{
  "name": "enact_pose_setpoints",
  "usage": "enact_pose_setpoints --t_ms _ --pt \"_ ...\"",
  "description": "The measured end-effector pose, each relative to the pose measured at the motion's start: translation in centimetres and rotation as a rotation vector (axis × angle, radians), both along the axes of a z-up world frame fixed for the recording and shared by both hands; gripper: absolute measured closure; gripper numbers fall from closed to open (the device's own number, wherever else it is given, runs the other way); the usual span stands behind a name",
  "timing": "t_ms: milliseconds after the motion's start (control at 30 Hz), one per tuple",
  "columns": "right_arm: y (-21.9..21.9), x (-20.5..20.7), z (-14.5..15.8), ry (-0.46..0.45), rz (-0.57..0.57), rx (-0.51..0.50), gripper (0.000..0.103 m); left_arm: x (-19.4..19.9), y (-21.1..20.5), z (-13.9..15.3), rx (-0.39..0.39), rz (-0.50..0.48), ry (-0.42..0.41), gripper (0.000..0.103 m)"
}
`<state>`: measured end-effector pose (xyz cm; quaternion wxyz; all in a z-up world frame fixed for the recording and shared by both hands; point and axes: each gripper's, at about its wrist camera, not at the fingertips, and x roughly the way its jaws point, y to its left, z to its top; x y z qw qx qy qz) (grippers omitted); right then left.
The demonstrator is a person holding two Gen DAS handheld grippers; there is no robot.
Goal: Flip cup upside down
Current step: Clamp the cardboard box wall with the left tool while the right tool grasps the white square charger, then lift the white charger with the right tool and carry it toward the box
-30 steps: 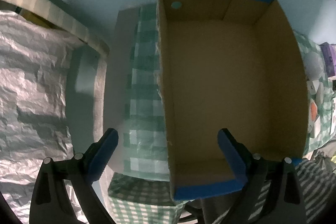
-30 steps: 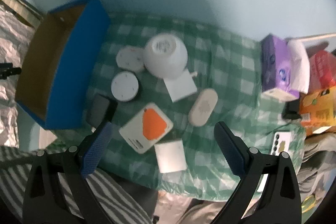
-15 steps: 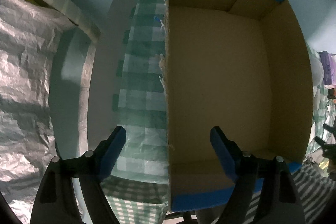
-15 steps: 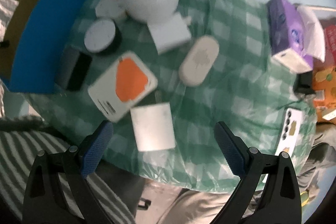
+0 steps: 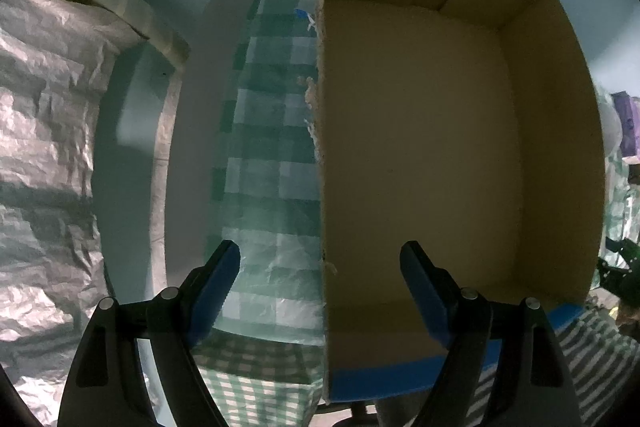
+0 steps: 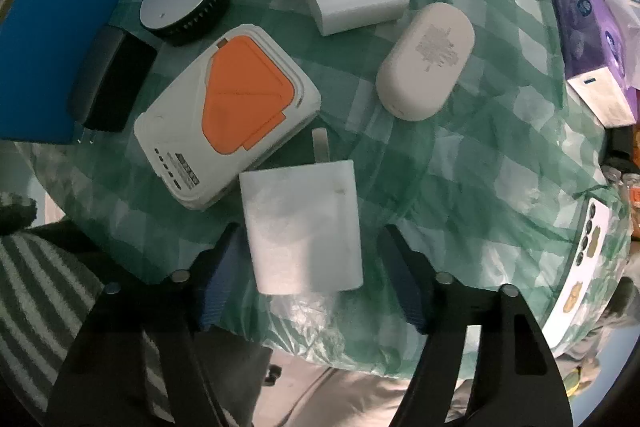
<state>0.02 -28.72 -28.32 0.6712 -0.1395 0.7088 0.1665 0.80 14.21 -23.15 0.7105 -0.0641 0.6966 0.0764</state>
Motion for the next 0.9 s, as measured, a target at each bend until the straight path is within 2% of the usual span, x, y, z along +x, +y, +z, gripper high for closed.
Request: enact_pose_setpoints --t_ms 67,233,267,300,367,533,900 --pt "0.1 0.1 -0.2 0.014 -0.002 0.002 0.049 0.1 -0.1 -0.1 0.004 -0.007 0.002 0.028" --pt "0.8 0.1 0.0 0.019 -0.009 -0.024 0.049 0.1 0.3 -1.1 0.009 0.006 0.039 0.065" --pt "1.3 0.3 0.2 0.023 -0.014 -0.027 0.049 0.0 0.5 -1.3 0.000 0.014 0.046 0.077" --pt "1.4 0.4 0.3 0.024 -0.020 -0.025 0.049 -0.1 0.7 -1.5 -0.011 0.021 0.054 0.083" --pt "1.5 1.1 0.2 0.023 -0.026 -0.020 0.049 -0.2 0.8 -1.6 -0.025 0.021 0.056 0.089" --pt "0.7 1.6 0.7 0.022 -0.048 -0.005 0.050 -0.2 0.4 -1.5 -0.031 -0.012 0.050 0.094" --pt "-2.3 2.7 2.4 0.023 -0.223 0.086 0.051 0.5 0.3 -1.4 -0.031 -0.043 0.057 0.096"
